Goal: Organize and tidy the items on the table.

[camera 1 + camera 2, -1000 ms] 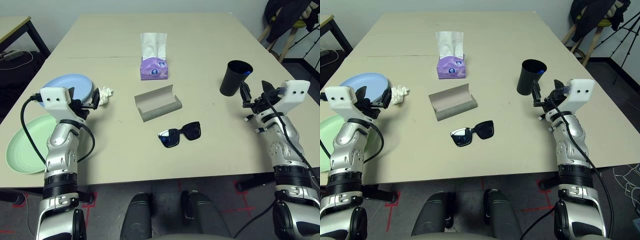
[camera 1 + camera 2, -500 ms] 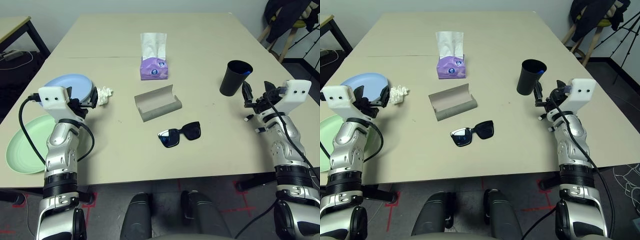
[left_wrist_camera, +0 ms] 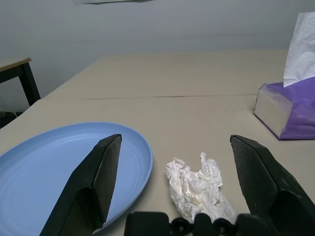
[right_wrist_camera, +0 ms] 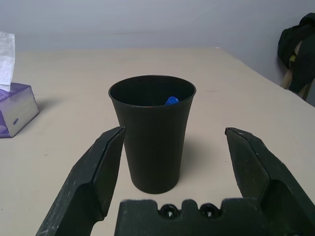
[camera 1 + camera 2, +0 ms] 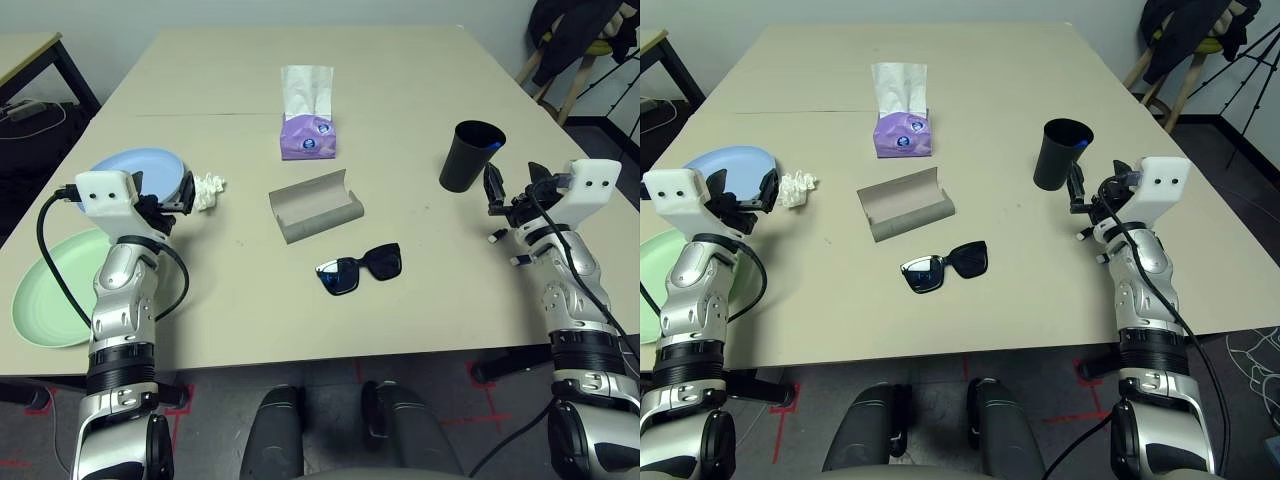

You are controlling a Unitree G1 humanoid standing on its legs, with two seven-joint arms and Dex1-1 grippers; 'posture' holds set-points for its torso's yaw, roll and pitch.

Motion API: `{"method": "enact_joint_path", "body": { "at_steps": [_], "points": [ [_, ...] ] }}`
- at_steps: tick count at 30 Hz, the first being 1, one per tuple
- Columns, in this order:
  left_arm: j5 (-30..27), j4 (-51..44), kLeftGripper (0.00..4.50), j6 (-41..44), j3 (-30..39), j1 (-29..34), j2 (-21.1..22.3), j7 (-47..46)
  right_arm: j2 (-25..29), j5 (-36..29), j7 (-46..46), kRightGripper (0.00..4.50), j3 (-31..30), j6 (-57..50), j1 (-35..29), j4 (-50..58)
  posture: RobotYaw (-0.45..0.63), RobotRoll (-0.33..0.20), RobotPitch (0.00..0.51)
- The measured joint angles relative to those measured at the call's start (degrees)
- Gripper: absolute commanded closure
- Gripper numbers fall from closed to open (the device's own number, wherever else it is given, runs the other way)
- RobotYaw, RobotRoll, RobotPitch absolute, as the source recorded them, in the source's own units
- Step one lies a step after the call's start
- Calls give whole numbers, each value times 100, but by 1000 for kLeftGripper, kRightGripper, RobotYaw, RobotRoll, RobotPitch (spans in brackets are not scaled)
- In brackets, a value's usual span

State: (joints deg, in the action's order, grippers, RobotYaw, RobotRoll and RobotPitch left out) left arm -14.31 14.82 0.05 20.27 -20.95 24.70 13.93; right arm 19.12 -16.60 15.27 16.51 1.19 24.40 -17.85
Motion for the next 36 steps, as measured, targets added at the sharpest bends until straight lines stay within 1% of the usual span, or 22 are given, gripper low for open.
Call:
{"method": "enact_joint_path", "body": {
  "at_steps": [8,36],
  "points": [
    [1,17,0,0,-1,-53,0,0,0,39,0,43,-27,0,130,0,73,0,87],
    [2,29,0,-1,-1,-73,0,0,-60,113,0,43,-83,-3,128,-1,83,0,91]
  ]
}}
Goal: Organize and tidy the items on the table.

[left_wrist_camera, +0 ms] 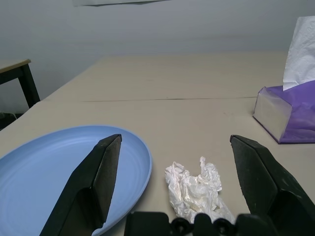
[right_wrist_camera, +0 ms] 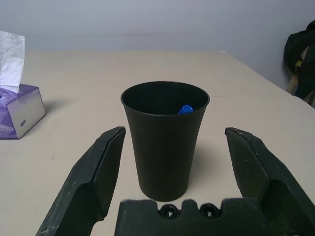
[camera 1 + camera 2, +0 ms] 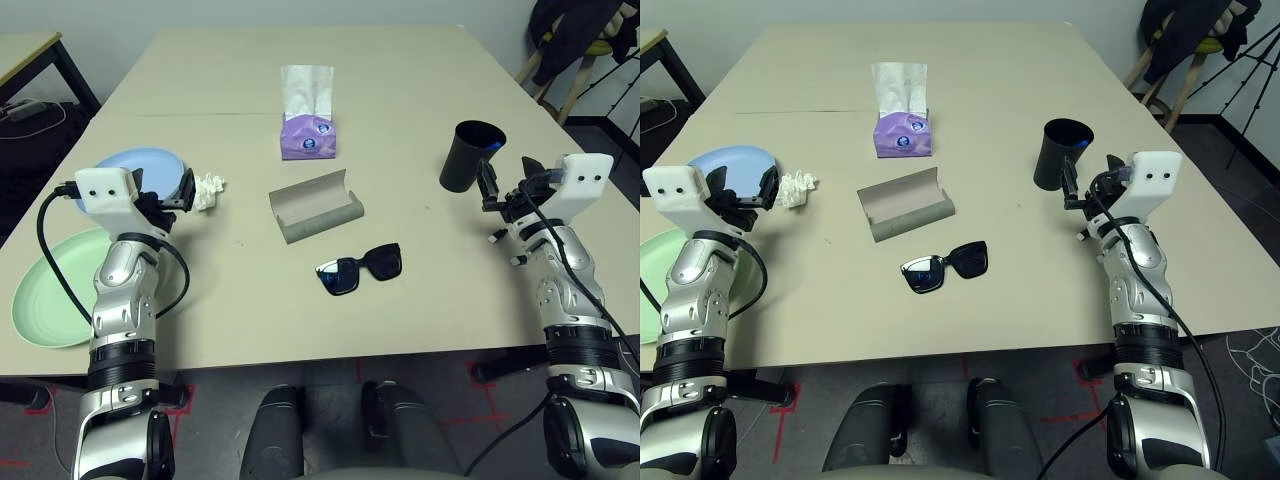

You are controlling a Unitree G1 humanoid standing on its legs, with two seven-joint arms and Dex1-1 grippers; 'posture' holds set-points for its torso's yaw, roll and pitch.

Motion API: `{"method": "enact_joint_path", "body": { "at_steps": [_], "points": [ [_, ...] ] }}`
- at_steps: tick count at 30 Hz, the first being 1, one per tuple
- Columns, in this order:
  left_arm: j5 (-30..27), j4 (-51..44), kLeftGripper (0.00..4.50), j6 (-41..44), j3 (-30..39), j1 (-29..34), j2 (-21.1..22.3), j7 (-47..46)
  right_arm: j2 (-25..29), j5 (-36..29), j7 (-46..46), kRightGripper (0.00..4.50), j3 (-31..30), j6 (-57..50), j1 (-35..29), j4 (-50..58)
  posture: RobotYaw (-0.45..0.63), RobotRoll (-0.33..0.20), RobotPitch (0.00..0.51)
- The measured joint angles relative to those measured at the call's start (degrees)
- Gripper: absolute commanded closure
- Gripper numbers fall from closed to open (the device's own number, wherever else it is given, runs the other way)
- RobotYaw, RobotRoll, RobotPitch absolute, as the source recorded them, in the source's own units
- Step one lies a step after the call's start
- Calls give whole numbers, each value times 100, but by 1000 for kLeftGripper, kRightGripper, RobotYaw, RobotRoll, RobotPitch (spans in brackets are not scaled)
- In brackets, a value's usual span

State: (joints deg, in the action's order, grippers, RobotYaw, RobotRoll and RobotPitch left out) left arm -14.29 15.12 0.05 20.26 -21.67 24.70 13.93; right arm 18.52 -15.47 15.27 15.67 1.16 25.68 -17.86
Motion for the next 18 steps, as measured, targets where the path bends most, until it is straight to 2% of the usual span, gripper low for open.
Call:
{"method": "enact_joint_path", "body": {
  "at_steps": [18],
  "points": [
    [3,175,0,-63,-5,-2,0,18,0,107,-1,43,-3,0,0,-10,72,0,88]
  ]
}}
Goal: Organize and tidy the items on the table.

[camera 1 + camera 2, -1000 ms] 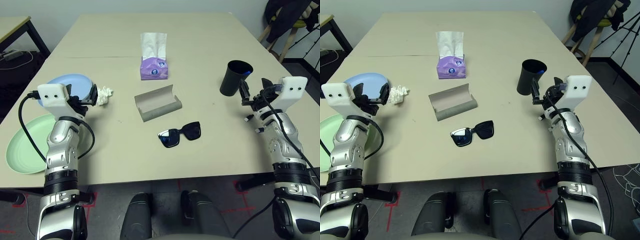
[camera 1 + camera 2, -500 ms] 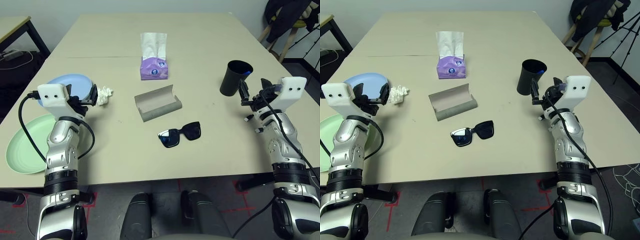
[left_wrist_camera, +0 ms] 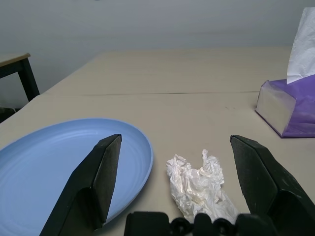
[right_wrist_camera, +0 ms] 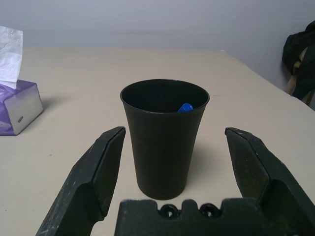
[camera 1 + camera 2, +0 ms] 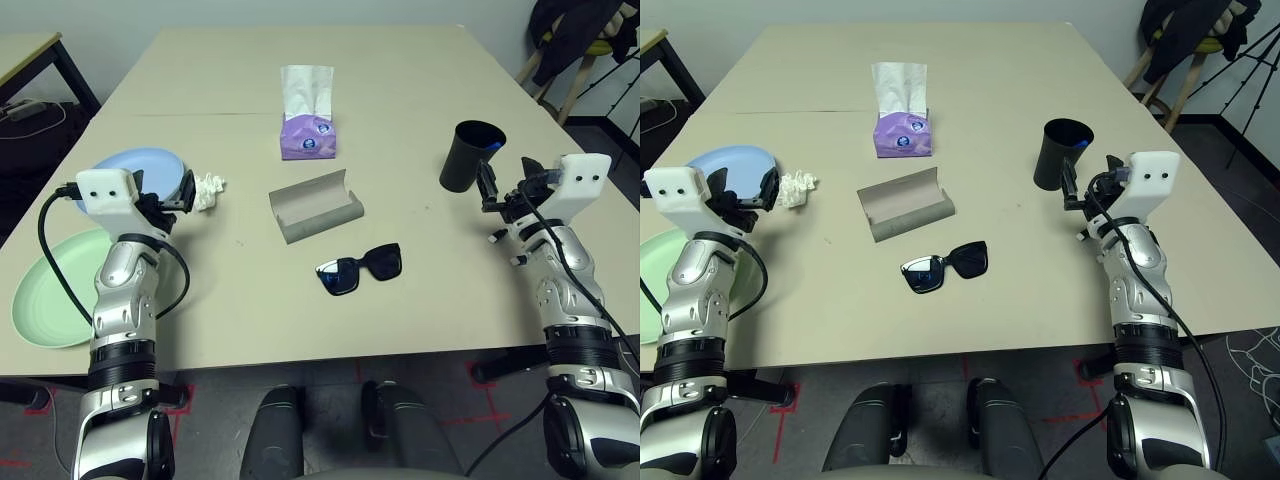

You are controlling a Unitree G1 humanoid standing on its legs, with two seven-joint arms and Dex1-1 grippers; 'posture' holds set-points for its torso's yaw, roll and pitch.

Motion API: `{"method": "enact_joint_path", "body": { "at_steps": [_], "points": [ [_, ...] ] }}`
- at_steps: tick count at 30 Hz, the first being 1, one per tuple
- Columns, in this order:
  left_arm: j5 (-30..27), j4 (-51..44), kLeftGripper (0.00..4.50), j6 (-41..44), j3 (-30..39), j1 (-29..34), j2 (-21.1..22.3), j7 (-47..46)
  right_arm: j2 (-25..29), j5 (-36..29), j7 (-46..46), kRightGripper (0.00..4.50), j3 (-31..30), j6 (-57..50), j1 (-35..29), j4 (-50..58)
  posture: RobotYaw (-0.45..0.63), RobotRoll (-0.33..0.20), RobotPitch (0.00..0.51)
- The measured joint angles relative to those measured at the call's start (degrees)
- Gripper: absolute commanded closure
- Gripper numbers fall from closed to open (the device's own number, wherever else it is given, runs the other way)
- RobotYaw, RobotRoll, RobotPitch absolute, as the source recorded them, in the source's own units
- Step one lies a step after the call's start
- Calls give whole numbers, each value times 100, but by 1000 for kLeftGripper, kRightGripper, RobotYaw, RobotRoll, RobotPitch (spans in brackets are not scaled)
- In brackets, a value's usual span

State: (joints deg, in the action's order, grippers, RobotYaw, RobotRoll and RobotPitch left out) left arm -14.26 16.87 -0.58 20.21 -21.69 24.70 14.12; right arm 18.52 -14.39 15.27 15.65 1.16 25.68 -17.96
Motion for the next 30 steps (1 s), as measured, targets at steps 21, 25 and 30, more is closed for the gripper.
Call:
{"method": "enact_joint_path", "body": {
  "at_steps": [21,25,30],
  "points": [
    [4,215,0,-180,-31,-53,0,58,-160,17,-159,43,-29,1,0,2,51,0,91],
    [4,225,0,-187,-47,-53,0,74,-159,18,-159,43,-30,1,0,2,51,0,90],
    [4,251,0,-193,-56,-74,0,97,-21,-4,437,43,-258,14,0,42,65,0,95]
  ]
}}
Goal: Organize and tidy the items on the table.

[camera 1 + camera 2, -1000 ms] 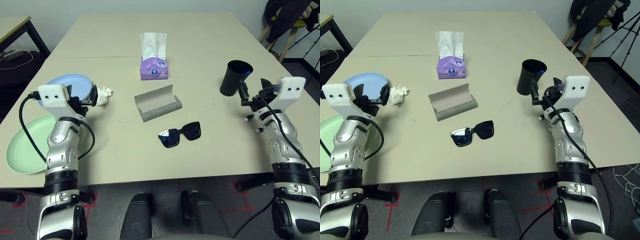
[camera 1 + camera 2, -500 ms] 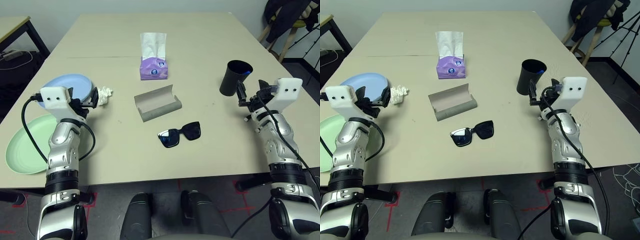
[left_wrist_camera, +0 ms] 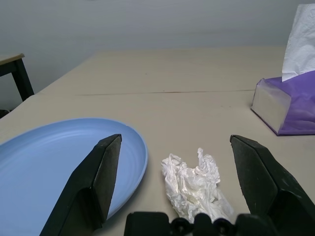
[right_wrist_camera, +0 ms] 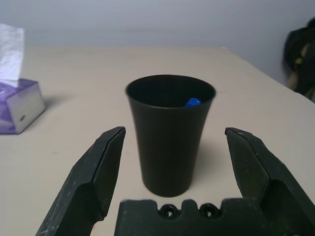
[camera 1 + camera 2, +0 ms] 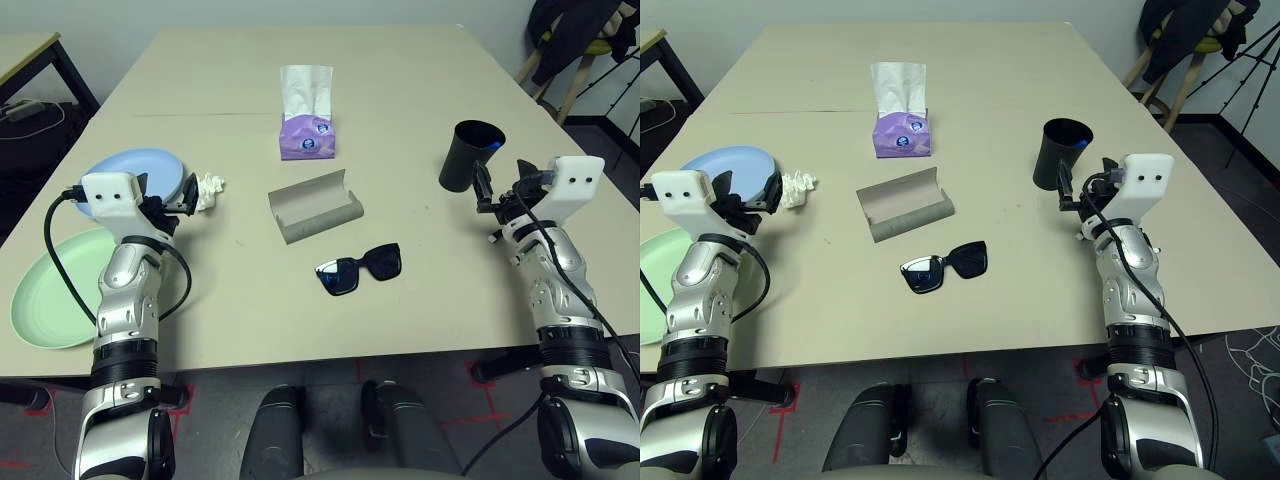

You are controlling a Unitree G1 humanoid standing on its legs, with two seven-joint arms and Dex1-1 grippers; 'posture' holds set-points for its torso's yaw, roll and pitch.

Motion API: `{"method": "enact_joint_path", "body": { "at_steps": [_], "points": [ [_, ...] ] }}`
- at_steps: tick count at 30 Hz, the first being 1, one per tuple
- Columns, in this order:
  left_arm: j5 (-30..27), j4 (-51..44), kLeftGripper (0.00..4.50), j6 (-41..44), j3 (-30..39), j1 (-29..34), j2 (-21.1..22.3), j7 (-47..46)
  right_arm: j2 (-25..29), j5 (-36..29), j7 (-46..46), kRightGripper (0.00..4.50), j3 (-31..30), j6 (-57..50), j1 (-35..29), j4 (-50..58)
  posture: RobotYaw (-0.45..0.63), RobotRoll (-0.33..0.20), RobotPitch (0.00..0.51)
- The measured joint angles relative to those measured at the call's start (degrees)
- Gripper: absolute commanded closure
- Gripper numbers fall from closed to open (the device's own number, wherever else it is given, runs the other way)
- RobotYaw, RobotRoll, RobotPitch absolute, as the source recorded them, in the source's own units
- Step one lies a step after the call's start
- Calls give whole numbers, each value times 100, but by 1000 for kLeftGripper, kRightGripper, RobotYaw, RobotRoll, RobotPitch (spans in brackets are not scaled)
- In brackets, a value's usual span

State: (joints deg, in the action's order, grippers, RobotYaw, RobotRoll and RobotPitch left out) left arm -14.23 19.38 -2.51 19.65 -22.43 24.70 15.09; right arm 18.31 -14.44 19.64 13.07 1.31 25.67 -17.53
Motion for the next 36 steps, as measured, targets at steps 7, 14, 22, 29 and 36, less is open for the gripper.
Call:
{"method": "enact_joint_path", "body": {
  "at_steps": [7,14,22,29,36],
  "points": [
    [0,-46,0,7,0,-8,1,24,369,-649,1941,43,-485,-259,-23,492,105,0,102],
    [-6,-467,0,149,17,300,13,3,804,-1013,3829,43,-1034,-551,75,644,148,0,108],
    [-16,-917,0,529,73,556,216,49,1034,-1051,4955,43,-1523,-687,184,880,195,0,115],
    [-133,-1284,0,1573,187,701,799,204,988,-753,5411,43,-1693,182,519,665,213,0,113],
    [-321,-1703,0,2470,453,964,1245,424,853,-495,5636,43,-1815,973,543,164,228,0,112]
  ]
}}
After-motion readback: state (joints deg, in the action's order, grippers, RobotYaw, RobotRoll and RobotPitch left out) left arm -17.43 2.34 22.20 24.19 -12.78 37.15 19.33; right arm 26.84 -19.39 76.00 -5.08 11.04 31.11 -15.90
